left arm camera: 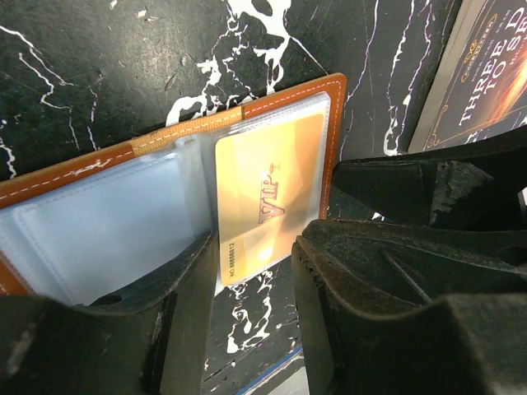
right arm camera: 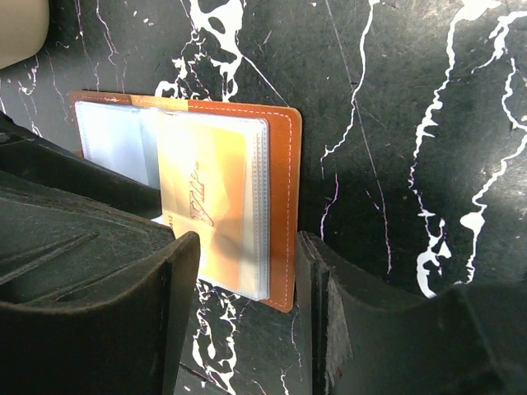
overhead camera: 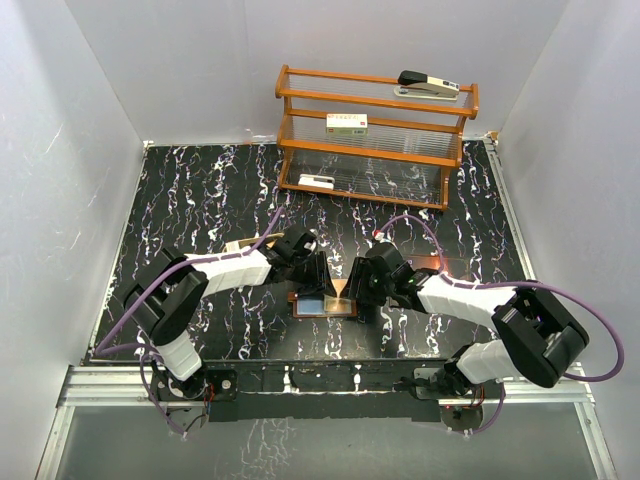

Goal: Put the credit cards into the card holder
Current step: Insert the credit card into the card holder.

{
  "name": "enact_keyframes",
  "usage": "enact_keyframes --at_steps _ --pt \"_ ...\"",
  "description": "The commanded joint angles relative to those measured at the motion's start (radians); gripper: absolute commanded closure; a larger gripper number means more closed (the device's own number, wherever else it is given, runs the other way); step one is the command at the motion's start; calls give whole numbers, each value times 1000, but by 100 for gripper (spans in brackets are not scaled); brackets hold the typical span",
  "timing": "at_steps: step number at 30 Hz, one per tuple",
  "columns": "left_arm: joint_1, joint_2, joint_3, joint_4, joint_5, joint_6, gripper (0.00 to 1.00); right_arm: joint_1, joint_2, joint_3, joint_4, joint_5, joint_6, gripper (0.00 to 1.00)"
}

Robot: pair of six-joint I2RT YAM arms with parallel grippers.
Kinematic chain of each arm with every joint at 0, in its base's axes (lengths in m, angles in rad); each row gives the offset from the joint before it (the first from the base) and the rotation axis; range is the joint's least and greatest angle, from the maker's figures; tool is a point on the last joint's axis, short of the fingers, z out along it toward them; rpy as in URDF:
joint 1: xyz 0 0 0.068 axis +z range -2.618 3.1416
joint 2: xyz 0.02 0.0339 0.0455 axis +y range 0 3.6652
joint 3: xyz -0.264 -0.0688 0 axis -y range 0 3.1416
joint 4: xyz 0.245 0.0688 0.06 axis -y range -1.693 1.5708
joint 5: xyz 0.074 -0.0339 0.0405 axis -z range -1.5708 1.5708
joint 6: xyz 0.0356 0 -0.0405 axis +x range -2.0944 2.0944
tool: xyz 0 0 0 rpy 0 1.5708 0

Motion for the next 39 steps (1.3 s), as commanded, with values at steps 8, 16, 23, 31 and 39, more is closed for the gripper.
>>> enact_keyframes --at_steps 8,16,23,31,39 --pt "-26 22 13 58 48 -27 61 -2 15 -28 44 -23 27 52" --pt "-47 23 32 85 46 -35 62 -2 15 -50 94 -72 55 53" --pt "-48 13 6 95 33 -38 62 -4 -83 -71 150 -106 96 54" --pt "-49 -15 -4 107 27 -35 61 -11 -170 -108 212 -175 149 54" --pt "-49 -36 -27 165 73 -79 60 -10 -200 -138 276 -185 188 54"
